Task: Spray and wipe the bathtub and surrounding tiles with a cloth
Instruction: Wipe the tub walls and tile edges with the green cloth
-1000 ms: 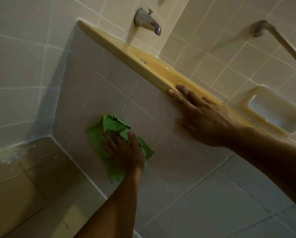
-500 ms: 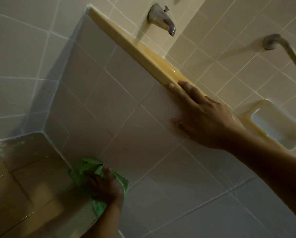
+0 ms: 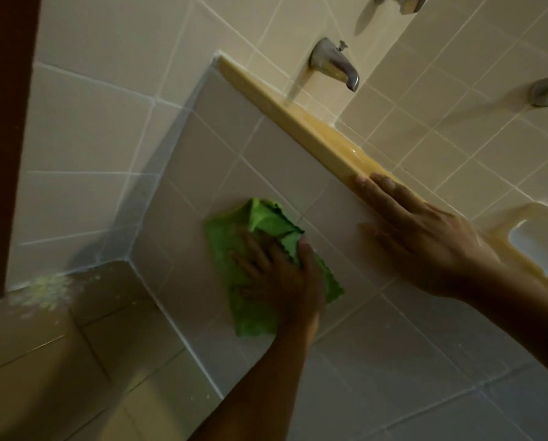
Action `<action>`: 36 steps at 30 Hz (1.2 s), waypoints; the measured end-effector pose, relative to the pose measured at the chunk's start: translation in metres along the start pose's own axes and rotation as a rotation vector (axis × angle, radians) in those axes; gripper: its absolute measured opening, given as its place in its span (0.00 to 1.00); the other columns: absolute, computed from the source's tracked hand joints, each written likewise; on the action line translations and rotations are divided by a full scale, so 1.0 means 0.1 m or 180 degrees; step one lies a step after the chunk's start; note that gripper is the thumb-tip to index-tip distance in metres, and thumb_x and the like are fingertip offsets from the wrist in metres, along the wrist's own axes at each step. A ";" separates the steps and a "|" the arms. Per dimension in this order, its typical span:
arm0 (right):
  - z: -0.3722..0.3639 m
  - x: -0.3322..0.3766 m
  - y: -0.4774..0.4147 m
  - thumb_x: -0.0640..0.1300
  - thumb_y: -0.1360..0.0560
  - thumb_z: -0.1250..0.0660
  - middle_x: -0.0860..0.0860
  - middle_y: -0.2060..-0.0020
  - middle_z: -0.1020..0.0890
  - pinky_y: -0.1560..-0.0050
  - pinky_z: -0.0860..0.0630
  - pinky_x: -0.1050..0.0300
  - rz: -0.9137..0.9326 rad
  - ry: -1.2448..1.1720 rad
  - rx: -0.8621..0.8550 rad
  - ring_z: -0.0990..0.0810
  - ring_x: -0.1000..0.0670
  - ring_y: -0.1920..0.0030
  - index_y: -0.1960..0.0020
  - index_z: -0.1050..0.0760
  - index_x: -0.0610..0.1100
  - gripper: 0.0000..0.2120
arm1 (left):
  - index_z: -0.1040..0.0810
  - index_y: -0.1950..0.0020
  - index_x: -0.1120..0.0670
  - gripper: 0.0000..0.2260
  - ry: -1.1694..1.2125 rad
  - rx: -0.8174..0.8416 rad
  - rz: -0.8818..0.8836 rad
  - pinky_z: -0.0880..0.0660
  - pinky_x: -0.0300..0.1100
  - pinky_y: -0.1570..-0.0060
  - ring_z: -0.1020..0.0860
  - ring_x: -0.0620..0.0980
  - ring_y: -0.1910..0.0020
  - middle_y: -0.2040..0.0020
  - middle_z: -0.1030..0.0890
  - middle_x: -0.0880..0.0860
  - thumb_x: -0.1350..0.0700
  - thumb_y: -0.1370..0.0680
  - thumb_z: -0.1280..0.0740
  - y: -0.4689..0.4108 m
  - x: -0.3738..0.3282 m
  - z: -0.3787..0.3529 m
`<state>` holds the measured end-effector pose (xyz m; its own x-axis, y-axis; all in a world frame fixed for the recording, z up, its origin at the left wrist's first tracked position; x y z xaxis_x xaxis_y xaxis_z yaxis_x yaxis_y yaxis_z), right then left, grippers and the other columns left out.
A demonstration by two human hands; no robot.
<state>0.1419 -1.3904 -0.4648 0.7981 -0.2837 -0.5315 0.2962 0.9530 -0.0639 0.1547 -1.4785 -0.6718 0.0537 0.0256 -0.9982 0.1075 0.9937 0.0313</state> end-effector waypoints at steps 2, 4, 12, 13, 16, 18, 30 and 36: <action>0.01 -0.01 -0.05 0.65 0.22 0.58 0.60 0.18 0.57 0.31 0.29 0.43 0.0014 -0.0128 0.0002 0.33 0.42 0.25 0.23 0.70 0.69 0.31 | 0.37 0.19 0.54 0.41 -0.0132 -0.0062 -0.0314 0.52 0.79 0.31 0.57 0.60 0.17 0.15 0.52 0.50 0.29 0.23 0.57 0.01 -0.16 -0.02; 0.03 0.00 -0.12 0.66 0.22 0.58 0.60 0.18 0.55 0.29 0.32 0.45 0.0039 -0.0261 -0.0039 0.36 0.44 0.23 0.23 0.69 0.70 0.31 | 0.35 0.20 0.53 0.39 -0.0203 -0.0157 -0.0662 0.53 0.80 0.32 0.58 0.61 0.18 0.15 0.52 0.50 0.29 0.22 0.54 -0.03 -0.30 -0.02; 0.09 0.09 -0.50 0.68 0.24 0.60 0.60 0.18 0.54 0.26 0.40 0.48 0.0092 -0.0412 -0.0067 0.44 0.48 0.20 0.23 0.67 0.71 0.31 | 0.39 0.19 0.45 0.34 -0.0068 -0.0342 -0.0968 0.57 0.81 0.32 0.61 0.60 0.18 0.16 0.55 0.46 0.31 0.22 0.50 -0.69 -0.74 0.11; 0.09 0.10 -0.54 0.67 0.24 0.59 0.60 0.19 0.54 0.26 0.40 0.48 0.0084 -0.0428 -0.0062 0.45 0.48 0.20 0.23 0.67 0.71 0.31 | 0.38 0.19 0.44 0.34 -0.0035 -0.0353 -0.0931 0.58 0.80 0.32 0.60 0.60 0.18 0.16 0.55 0.46 0.31 0.22 0.50 -0.79 -0.74 0.14; 0.12 0.11 -0.63 0.67 0.23 0.58 0.61 0.19 0.54 0.26 0.41 0.49 0.0053 -0.0495 -0.0024 0.46 0.49 0.20 0.23 0.66 0.70 0.31 | 0.37 0.19 0.46 0.34 0.0133 -0.0343 -0.0490 0.58 0.79 0.31 0.57 0.58 0.17 0.16 0.52 0.46 0.32 0.23 0.48 -1.09 -0.61 0.24; 0.11 0.11 -0.67 0.67 0.21 0.57 0.61 0.19 0.54 0.26 0.42 0.51 0.0107 -0.0509 -0.0043 0.47 0.50 0.19 0.23 0.66 0.70 0.29 | 0.38 0.18 0.47 0.36 0.0215 -0.0304 -0.0026 0.56 0.78 0.30 0.55 0.56 0.17 0.16 0.51 0.46 0.31 0.23 0.49 -1.23 -0.40 0.26; 0.10 0.14 -0.74 0.64 0.19 0.54 0.59 0.18 0.54 0.27 0.38 0.48 0.0169 -0.0414 -0.0184 0.45 0.47 0.20 0.21 0.63 0.68 0.30 | 0.54 0.16 0.52 0.49 0.0402 0.0169 0.1680 0.49 0.70 0.27 0.52 0.56 0.17 0.15 0.55 0.48 0.21 0.28 0.62 -0.10 1.38 0.05; 0.12 0.15 -0.76 0.65 0.20 0.56 0.60 0.18 0.53 0.26 0.40 0.50 0.0178 -0.0512 -0.0169 0.46 0.50 0.19 0.22 0.62 0.69 0.29 | 0.55 0.17 0.55 0.53 -0.0174 0.0196 0.0830 0.46 0.68 0.28 0.55 0.57 0.17 0.15 0.53 0.54 0.23 0.32 0.73 0.01 0.74 0.04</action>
<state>0.1375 -1.4683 -0.4574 0.8876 -0.2393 -0.3936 0.2242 0.9708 -0.0848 0.1630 -1.4762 -0.7456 0.1408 0.2722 -0.9519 0.1432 0.9458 0.2916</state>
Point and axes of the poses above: each hand's wrist, its own y-axis away from the middle knuckle, its own z-axis out of the back of the hand, x = y × z, the point moved 2 cm from there along -y, towards the middle knuckle
